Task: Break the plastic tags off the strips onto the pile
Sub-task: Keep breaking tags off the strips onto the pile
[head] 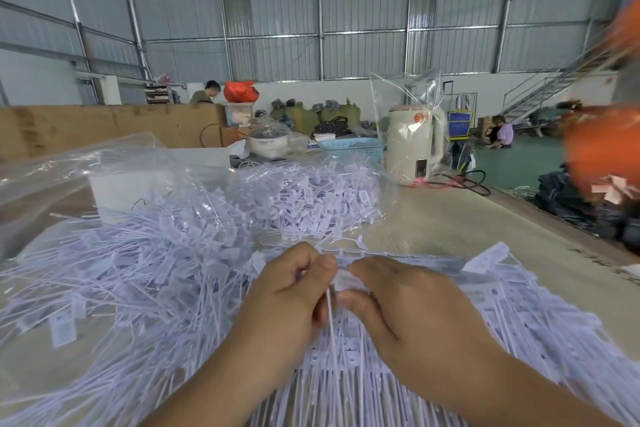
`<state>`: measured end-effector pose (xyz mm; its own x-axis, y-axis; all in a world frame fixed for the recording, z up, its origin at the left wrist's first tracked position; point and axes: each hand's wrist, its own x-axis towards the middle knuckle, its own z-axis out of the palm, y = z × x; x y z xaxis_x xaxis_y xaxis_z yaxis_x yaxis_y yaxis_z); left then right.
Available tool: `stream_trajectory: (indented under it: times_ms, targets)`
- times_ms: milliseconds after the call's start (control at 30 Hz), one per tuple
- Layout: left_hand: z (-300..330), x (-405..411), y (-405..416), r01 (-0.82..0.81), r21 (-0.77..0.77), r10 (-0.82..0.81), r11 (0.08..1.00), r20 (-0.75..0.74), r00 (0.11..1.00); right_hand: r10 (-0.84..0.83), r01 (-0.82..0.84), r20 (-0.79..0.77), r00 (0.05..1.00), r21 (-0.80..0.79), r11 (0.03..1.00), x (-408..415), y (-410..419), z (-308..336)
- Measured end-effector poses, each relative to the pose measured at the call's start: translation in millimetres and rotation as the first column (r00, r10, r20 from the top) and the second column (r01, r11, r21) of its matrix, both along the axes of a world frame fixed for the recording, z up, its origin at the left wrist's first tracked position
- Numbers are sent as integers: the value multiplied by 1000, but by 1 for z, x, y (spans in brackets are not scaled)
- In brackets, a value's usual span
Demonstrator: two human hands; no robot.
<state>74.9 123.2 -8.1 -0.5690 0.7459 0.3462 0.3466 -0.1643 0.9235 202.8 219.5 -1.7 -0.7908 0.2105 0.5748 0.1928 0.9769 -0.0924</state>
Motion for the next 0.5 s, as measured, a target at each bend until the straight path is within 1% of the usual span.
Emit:
stream_trajectory:
  times_ms: [33,133,200,267,300,367,400,433,467,500]
  targets:
    - [0,3,1,-32,25,32,999,11,999,-33,33,-13,999,8,999,-1,-3,0]
    - [-1,9,2,-133,87,135,987,-16,991,-134,139,-149,980,25,990,-1,-11,3]
    - [-2,14,4,-176,105,175,979,16,984,-172,182,-182,968,36,983,-2,-15,4]
    - [-6,18,8,-192,121,176,974,128,976,-188,201,-195,963,52,978,-3,-18,3]
    - [-6,16,9,-206,136,172,969,225,959,-201,214,-201,959,43,976,-2,-17,3]
    - [-3,1,7,-249,175,153,953,431,889,-214,216,-220,952,-15,976,3,-13,8]
    - [0,-10,3,-250,202,117,947,508,854,-197,190,-225,954,-51,980,6,-9,10]
    - [3,-20,0,-217,222,64,951,543,837,-161,144,-212,964,-96,985,9,-5,11]
    - [5,-27,-3,-144,224,3,964,531,847,-107,83,-180,978,-137,987,12,-1,12]
    - [6,-28,-5,-46,191,-53,981,482,874,-45,23,-134,990,-166,986,13,2,12]
